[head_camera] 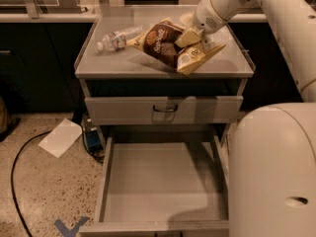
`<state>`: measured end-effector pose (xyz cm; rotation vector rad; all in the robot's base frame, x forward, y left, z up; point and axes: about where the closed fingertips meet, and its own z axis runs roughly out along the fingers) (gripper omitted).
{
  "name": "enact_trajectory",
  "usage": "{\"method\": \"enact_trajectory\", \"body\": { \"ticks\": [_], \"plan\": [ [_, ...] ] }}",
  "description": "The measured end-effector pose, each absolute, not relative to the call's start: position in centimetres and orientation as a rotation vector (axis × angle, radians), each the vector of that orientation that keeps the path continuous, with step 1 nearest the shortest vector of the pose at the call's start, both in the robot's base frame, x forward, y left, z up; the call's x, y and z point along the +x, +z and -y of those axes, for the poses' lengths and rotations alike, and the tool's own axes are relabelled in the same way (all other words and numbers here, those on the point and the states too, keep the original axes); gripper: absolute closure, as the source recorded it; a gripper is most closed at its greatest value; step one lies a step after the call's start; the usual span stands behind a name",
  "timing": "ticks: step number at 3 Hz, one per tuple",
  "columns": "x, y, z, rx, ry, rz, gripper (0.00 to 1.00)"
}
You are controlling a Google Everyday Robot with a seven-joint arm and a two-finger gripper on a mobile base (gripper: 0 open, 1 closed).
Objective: Pick brown chip bag from middle drawer and place on counter
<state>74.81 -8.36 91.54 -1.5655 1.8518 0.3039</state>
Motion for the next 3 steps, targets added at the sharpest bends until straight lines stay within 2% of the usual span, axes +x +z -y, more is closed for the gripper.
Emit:
{"method": "enact_trajectory", "body": {
  "ticks": [3],
  "plan": [
    [80.6,88.2,13.7,-1.315,0.239,-1.920,1.00]
  ]
}}
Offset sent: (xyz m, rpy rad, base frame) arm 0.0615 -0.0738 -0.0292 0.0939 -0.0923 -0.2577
